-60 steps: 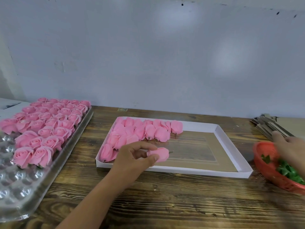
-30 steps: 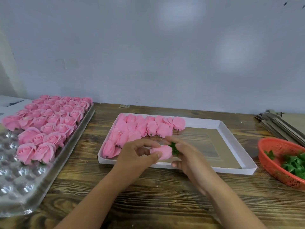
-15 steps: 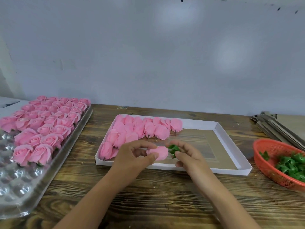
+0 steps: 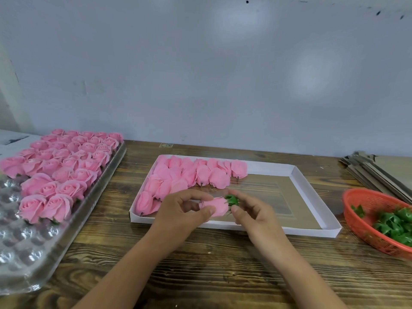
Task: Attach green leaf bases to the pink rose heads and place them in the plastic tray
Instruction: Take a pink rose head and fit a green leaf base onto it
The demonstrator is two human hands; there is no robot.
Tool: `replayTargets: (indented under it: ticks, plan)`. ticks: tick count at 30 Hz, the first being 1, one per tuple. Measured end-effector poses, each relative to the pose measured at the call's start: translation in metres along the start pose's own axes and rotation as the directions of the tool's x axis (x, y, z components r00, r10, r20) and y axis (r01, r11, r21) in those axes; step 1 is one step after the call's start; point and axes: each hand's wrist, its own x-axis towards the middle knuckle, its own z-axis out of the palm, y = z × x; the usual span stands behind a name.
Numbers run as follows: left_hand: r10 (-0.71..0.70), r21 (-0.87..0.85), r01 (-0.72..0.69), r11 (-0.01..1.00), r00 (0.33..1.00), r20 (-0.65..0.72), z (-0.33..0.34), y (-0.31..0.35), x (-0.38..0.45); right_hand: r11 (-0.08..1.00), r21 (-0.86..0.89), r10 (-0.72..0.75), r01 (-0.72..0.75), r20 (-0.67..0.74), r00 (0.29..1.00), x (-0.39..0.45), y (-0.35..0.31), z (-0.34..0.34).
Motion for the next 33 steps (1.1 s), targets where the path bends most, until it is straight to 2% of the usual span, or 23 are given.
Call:
replayTargets:
  ticks: [3,9,17,25,33]
  plan:
    - [-0.006,-0.019,0.007,1.000,1.000,0.003,0.0011,-0.0002,-0.0003,1.000,-0.004,-0.012,0.012,0.011,1.000,-0.0011,-0.0015,-0.0004]
    - [-0.011,-0.027,0.010,1.000,1.000,-0.007,0.0023,0.0018,-0.0013,0.976,0.208,0.046,-0.064,0.090,0.995,-0.0035,-0.0053,0.0025]
    - [-0.024,-0.045,0.022,0.999,0.999,-0.048,0.0037,0.0040,-0.0013,0.969,0.236,0.046,-0.066,0.088,0.995,-0.0032,-0.0033,0.0037]
    - [-0.029,-0.038,0.028,0.999,0.999,-0.017,0.0032,0.0042,-0.0017,0.956,0.272,0.091,-0.110,0.082,0.993,-0.0028,-0.0014,0.0028]
    - [-0.096,-0.173,0.094,0.980,0.995,-0.001,0.0026,0.0036,-0.0006,0.953,0.287,0.075,-0.097,0.085,0.994,-0.0027,-0.0024,0.0001]
